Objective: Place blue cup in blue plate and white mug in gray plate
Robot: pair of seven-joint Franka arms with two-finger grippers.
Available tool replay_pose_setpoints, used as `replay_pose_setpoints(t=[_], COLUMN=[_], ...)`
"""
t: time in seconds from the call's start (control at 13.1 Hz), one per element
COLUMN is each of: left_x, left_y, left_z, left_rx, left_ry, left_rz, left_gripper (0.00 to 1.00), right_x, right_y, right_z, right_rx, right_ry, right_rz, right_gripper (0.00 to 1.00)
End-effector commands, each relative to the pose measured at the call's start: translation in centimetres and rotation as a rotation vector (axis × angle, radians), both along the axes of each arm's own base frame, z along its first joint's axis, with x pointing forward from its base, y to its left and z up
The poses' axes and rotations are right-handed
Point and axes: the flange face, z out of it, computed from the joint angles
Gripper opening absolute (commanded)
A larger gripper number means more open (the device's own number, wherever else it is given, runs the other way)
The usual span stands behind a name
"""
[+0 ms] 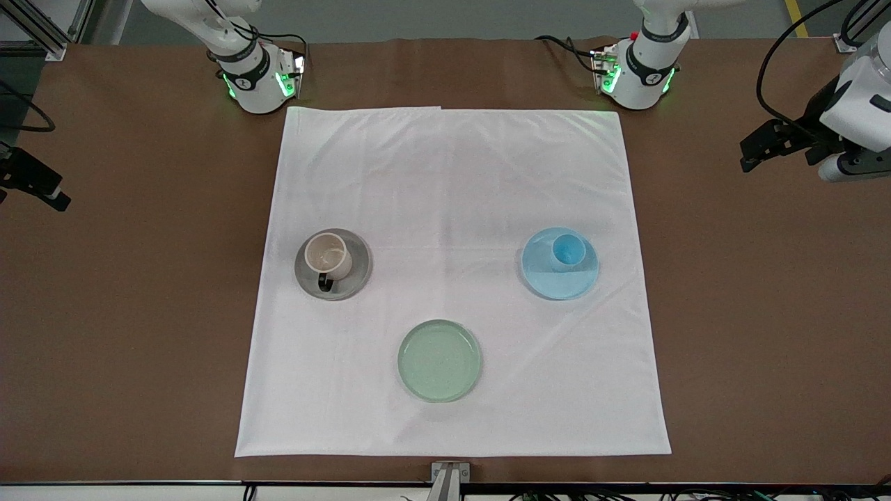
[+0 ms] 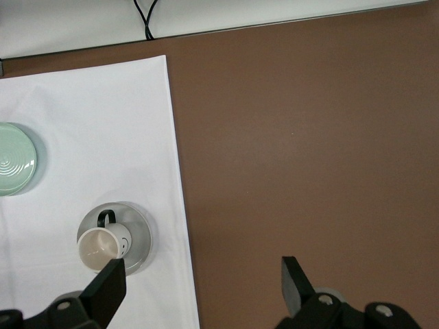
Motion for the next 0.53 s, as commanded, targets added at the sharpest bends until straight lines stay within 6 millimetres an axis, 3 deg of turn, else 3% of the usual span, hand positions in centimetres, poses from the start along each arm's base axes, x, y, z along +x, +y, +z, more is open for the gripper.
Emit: replay_pose_setpoints(t=[0.0, 0.46], left_x=[-1.46, -1.66], left_y=[0.38, 1.17], left_z=[0.32, 1.08], left_rx=[-0.015, -0.029], left_ry=[-0.024, -0.024], left_rz=[-0.010, -0.101], left_gripper=[1.00, 1.00], right_x=[0.19, 0.11], right_y=[-0.29, -0.43], right_z=[0.35, 0.42], right_rx=[-0.001, -0.015], right_ry=[-0.001, 0.000], right_rz=[0.004, 0.005], right_gripper=[1.00, 1.00])
